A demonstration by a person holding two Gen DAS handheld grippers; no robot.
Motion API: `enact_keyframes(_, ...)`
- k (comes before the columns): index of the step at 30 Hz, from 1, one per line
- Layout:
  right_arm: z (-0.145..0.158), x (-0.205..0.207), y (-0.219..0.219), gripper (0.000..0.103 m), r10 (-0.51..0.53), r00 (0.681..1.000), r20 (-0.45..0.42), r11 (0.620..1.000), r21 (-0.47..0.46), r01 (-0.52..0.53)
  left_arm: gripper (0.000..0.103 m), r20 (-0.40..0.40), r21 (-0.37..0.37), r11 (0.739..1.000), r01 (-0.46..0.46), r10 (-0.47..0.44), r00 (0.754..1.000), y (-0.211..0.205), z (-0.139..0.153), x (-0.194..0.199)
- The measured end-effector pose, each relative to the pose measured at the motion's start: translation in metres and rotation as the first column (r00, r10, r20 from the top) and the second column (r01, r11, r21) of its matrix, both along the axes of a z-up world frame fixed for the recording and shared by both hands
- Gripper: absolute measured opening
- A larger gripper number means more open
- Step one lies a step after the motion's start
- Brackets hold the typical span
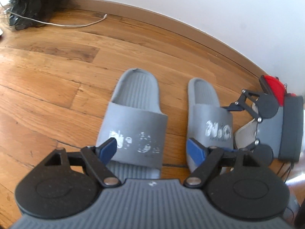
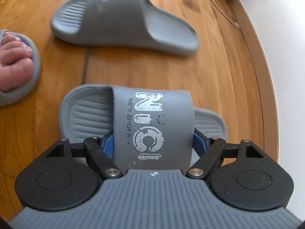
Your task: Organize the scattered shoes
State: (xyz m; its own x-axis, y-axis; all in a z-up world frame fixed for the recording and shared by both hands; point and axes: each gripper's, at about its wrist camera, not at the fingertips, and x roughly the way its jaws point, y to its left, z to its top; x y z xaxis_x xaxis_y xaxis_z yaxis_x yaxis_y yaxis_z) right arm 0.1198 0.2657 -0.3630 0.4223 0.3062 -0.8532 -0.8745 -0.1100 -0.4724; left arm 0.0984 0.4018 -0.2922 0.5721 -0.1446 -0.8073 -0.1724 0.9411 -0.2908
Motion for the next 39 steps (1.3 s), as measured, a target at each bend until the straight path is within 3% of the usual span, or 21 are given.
enact_keyframes(12, -0.001, -0.018, 0.044, 0.080, 0.069, 0.997, -0.036, 0.996, 0.051, -0.067, 0.080, -0.020, 0.022, 0.999, -0.029, 0.029, 0.999, 0.006, -0.002, -0.001)
enact_keyframes(17, 0.002, -0.022, 0.050, 0.083, 0.046, 0.997, -0.054, 0.997, 0.061, -0.043, 0.080, 0.004, 0.021, 1.000, -0.015, 0.014, 1.000, 0.003, 0.003, 0.002)
enact_keyframes(20, 0.025, -0.029, 0.034, 0.085, 0.011, 0.997, -0.083, 0.993, 0.116, -0.002, 0.080, 0.025, 0.030, 0.999, 0.013, -0.013, 1.000, -0.003, 0.007, 0.006)
enact_keyframes(22, 0.057, -0.039, 0.007, 0.087, -0.037, 0.990, -0.136, 0.986, 0.155, 0.058, 0.081, 0.052, 0.030, 0.998, 0.052, -0.053, 0.997, -0.014, 0.014, 0.013)
enact_keyframes(26, 0.113, -0.053, -0.051, 0.091, -0.163, 0.965, -0.207, 0.972, 0.134, 0.193, 0.081, 0.107, 0.004, 0.985, 0.171, -0.171, 0.980, -0.046, 0.029, 0.036)
enact_keyframes(30, 0.186, -0.057, -0.131, 0.100, -0.421, 0.876, -0.233, 0.894, 0.054, 0.444, 0.083, 0.140, -0.063, 0.950, 0.307, -0.296, 0.945, -0.093, 0.042, 0.067)
enact_keyframes(33, 0.231, -0.050, -0.185, 0.102, -0.608, 0.757, -0.241, 0.767, 0.069, 0.638, 0.088, 0.123, -0.138, 0.890, 0.435, -0.420, 0.899, -0.156, 0.051, 0.100)
enact_keyframes(35, 0.247, -0.040, -0.219, 0.102, -0.704, 0.662, -0.257, 0.659, 0.110, 0.744, 0.095, 0.076, -0.196, 0.863, 0.465, -0.459, 0.885, -0.192, 0.049, 0.117)
enact_keyframes(37, 0.249, -0.028, -0.244, 0.102, -0.782, 0.565, -0.264, 0.555, 0.120, 0.823, 0.095, -0.007, -0.245, 0.857, 0.454, -0.470, 0.883, -0.223, 0.042, 0.133)
enact_keyframes(38, 0.246, -0.023, -0.246, 0.102, -0.796, 0.544, -0.263, 0.535, 0.112, 0.837, 0.095, -0.057, -0.262, 0.862, 0.434, -0.463, 0.885, -0.235, 0.036, 0.141)
enact_keyframes(39, 0.240, -0.012, -0.252, 0.102, -0.839, 0.473, -0.271, 0.470, 0.078, 0.879, 0.095, -0.111, -0.282, 0.868, 0.409, -0.453, 0.885, -0.248, 0.029, 0.149)
